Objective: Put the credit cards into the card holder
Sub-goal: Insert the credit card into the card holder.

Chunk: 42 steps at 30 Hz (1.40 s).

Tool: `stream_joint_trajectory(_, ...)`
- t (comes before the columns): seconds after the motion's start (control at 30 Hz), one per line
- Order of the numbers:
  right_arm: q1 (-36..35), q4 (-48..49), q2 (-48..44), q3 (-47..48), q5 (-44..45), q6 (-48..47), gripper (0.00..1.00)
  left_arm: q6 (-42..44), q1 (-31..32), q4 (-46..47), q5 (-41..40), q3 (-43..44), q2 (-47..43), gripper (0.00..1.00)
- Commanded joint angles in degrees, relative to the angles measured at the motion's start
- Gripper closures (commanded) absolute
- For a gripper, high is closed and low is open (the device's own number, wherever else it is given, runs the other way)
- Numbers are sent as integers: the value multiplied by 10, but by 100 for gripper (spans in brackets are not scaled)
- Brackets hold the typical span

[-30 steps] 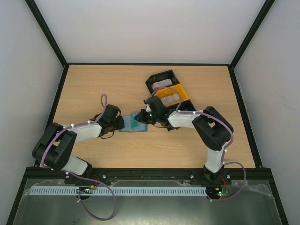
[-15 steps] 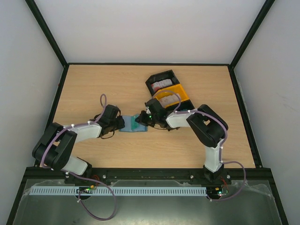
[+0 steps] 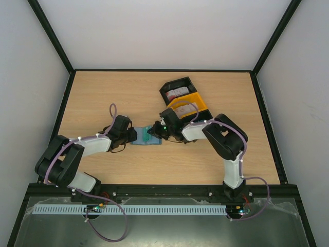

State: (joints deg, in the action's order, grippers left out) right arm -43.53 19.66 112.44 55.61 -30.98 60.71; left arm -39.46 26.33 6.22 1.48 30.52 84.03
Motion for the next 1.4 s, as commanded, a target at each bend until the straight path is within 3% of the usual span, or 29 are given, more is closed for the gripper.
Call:
stream_joint_trajectory(0.0, -6, 9, 31, -12, 1, 6, 98, -7, -1, -25, 2, -19, 3, 64)
stream_joint_trajectory(0.47, -28, 10, 55, 3, -10, 18, 95, -4, -1, -18, 2, -21, 7, 64)
stream_joint_trajectory(1.03, -33, 50, 64, -7, 41, 74, 95, -7, -1, -16, 4, -29, 4, 64)
stream_joint_trajectory(1.23, -41, 52, 70, 5, 22, 70, 76, -3, -1, -3, 12, -38, -4, 64)
stream_joint_trajectory(1.37, -42, 32, 49, -2, 39, 59, 69, -4, -2, -6, 4, -40, -15, 64)
